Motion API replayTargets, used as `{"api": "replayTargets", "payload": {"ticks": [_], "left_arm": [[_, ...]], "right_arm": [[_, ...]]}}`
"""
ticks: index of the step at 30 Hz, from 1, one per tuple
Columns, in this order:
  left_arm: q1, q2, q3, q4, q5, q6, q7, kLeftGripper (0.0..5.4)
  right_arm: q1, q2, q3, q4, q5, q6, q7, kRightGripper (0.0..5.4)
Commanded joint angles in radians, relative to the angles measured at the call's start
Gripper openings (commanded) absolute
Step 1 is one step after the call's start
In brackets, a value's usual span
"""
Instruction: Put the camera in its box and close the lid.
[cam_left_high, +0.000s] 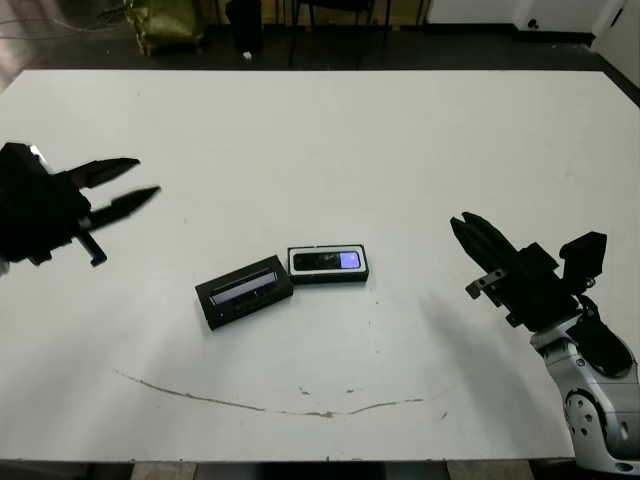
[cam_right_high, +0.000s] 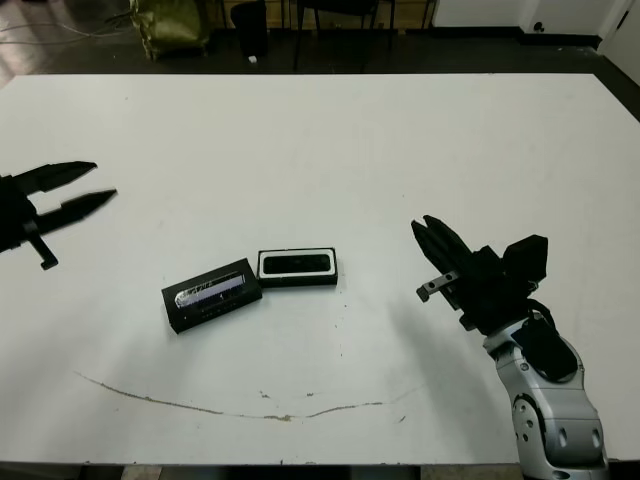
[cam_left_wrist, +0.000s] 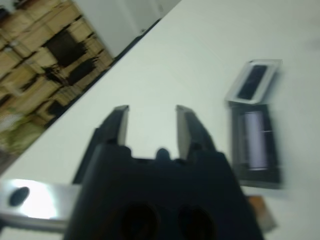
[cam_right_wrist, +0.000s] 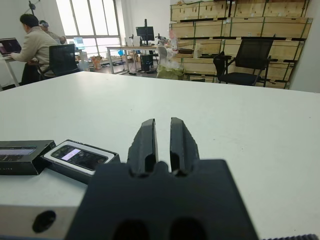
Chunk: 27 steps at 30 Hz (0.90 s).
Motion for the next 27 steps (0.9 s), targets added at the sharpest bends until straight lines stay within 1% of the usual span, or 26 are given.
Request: {"api": "replayTargets", "payload": {"ticks": [1, 4, 6, 8, 11, 18, 23, 25, 27], "left_arm": [[0.028, -0.023, -0.039, 0.022, -0.034, -0.016, -0.062, 2.96], [0.018, -0.038, -0.081, 0.069, -0.037, -0.056, -0.118, 3.68], [0.003, -0.032, -0.11, 0.084, -0.04, -0.035, -0.145, 4.18], [-0.01, -0.049, -0.133, 0.117, -0.054, -0.039, -0.175, 4.66], [-0.007, -0.054, -0.164, 0.121, -0.054, -0.014, -0.181, 5.38], [0.005, -0.068, -0.207, 0.125, -0.038, -0.002, -0.18, 5.38], [0.016, -0.079, -0.222, 0.134, -0.035, 0.025, -0.156, 5.38], [0.014, -0.085, -0.228, 0.155, -0.033, 0.018, -0.162, 5.38], [0.007, -0.095, -0.231, 0.188, -0.038, 0.003, -0.177, 5.38]], "right_arm": [[0.014, -0.001, -0.003, 0.008, 0.006, 0.018, -0.002, 0.0], [0.017, -0.001, -0.002, 0.007, 0.003, 0.018, -0.005, 0.0], [0.019, -0.002, -0.001, 0.001, 0.001, 0.024, -0.011, 0.0], [0.021, 0.0, 0.0, -0.007, 0.005, 0.037, -0.018, 0.0], [0.025, 0.004, 0.001, -0.012, 0.007, 0.044, -0.026, 0.0], [0.027, 0.001, 0.01, -0.004, -0.012, 0.019, -0.02, 0.0], [0.028, 0.005, 0.012, -0.004, -0.011, 0.028, -0.026, 0.0], [0.03, 0.002, 0.012, -0.009, -0.013, 0.035, -0.029, 0.0], [0.029, 0.003, 0.012, -0.003, -0.012, 0.026, -0.022, 0.0]]}}
